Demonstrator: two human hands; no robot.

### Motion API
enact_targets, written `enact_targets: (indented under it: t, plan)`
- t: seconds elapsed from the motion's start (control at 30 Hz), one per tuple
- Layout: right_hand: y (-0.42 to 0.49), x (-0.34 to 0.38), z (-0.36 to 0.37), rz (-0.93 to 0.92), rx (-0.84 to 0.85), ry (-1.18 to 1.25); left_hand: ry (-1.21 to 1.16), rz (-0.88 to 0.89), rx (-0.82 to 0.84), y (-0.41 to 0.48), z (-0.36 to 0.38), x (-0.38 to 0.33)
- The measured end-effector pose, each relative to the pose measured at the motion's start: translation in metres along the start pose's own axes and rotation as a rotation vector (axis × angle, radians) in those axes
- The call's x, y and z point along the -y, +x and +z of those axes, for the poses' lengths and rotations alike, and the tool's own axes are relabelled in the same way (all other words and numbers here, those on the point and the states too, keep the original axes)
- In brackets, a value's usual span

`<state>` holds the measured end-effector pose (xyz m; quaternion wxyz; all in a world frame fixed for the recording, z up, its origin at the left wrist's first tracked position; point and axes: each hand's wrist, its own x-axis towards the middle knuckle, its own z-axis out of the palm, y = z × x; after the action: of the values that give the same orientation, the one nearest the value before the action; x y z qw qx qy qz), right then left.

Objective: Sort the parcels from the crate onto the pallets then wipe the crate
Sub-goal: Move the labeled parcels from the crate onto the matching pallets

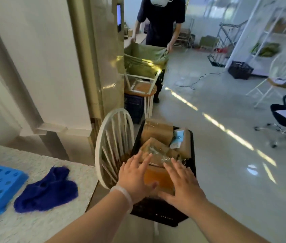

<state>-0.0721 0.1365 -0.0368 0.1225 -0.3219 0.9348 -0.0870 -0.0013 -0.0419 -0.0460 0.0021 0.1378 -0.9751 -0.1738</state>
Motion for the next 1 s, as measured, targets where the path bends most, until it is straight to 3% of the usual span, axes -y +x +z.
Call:
enact_targets:
  t: [0.23,0.63,1.0]
  plan:
    - [0.012,-0.052,-0.006,0.106,0.034,0.127,-0.007,-0.069,0.066,0.029,0.017,-0.034]
    - [0.078,-0.100,0.005,0.136,0.221,0.314,-0.136,-0.350,0.133,0.064,0.036,-0.047]
    - [0.137,-0.094,0.045,0.429,0.312,0.662,-0.250,-0.338,0.278,0.127,0.056,0.006]
